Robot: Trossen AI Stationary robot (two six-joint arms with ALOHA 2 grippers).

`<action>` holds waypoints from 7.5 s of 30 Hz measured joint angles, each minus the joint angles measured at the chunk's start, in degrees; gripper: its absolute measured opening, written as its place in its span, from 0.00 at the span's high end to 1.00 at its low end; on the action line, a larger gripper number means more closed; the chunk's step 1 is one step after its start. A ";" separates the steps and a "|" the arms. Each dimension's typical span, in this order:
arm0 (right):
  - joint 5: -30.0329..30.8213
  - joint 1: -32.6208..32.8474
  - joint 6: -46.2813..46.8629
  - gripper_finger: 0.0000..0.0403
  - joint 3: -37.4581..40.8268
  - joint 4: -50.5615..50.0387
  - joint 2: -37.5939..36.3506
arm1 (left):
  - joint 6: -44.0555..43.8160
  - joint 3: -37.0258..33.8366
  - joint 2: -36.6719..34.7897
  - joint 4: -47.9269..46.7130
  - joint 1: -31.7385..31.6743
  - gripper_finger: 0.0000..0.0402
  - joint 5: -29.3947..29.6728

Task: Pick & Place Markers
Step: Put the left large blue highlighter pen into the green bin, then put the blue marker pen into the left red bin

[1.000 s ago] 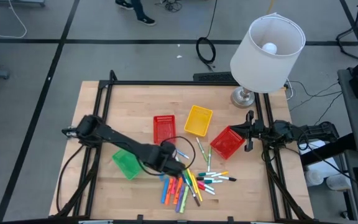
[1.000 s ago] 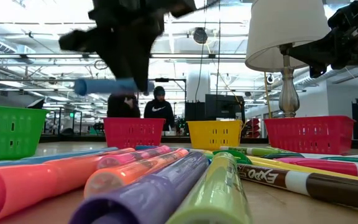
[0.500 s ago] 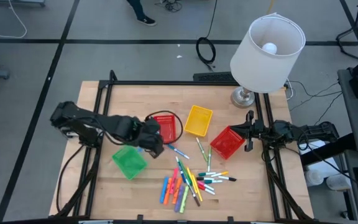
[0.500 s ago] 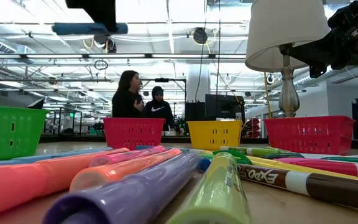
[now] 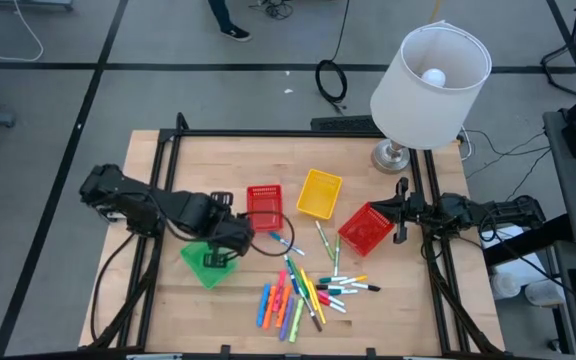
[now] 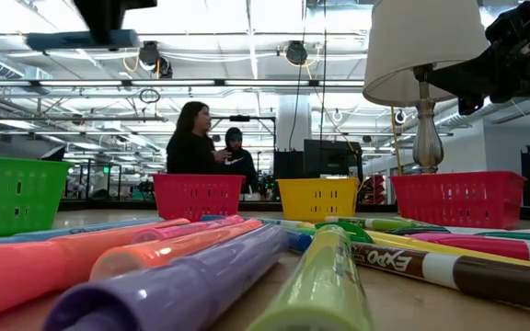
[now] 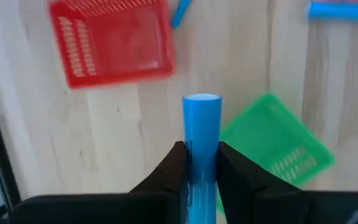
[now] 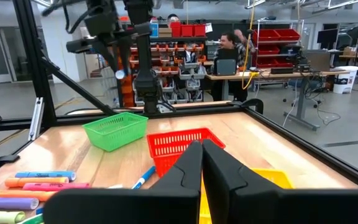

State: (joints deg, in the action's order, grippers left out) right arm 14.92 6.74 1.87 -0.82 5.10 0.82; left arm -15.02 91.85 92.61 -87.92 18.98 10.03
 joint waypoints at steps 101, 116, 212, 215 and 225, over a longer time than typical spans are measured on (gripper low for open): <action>-0.09 -0.02 -7.79 1.00 0.00 0.16 1.33 | -63.85 -48.09 -27.30 27.57 22.80 0.99 56.15; -0.08 -0.02 -21.83 1.00 0.02 12.91 1.81 | -6.69 -76.26 -44.36 100.66 18.09 0.99 36.61; 2.84 8.26 16.68 0.48 -60.83 -2.46 105.18 | 20.65 -90.76 -67.88 119.69 7.35 0.88 32.50; 3.06 8.20 16.22 0.49 -59.73 -1.55 105.18 | 20.67 -90.76 -67.88 119.67 7.35 0.89 32.50; 3.04 7.64 15.45 0.51 -58.17 3.43 108.70 | 20.70 -90.76 -67.88 119.52 7.35 0.95 32.50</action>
State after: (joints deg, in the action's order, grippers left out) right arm 17.96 14.38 17.31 -58.99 8.53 109.52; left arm 5.68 1.08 24.73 31.61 26.33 42.52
